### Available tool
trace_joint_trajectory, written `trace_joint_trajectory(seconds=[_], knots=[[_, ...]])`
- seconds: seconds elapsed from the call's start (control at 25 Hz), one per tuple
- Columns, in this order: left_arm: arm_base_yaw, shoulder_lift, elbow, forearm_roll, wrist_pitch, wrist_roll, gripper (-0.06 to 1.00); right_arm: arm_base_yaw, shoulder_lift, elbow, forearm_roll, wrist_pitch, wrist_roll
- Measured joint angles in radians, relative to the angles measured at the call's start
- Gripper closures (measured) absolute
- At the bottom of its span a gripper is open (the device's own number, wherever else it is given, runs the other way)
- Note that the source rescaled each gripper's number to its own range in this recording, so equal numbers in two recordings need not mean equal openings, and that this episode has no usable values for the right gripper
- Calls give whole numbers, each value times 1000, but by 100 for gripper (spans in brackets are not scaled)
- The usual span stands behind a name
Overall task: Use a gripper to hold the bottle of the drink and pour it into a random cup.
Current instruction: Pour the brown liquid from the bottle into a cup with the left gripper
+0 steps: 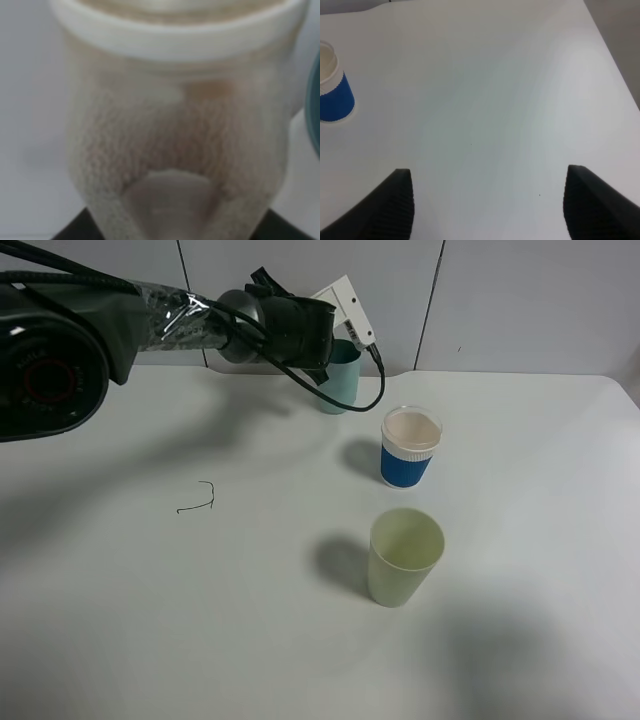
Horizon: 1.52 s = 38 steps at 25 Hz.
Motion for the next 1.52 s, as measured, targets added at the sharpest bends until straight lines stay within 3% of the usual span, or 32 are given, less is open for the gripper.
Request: trace_joint_trajectory(seconds=[0.56,1.52], knots=[[29,1,-4,38,-4,103,94,0,0,0,0,0,0],[29,-3,69,158,73,106,94,0,0,0,0,0,0]])
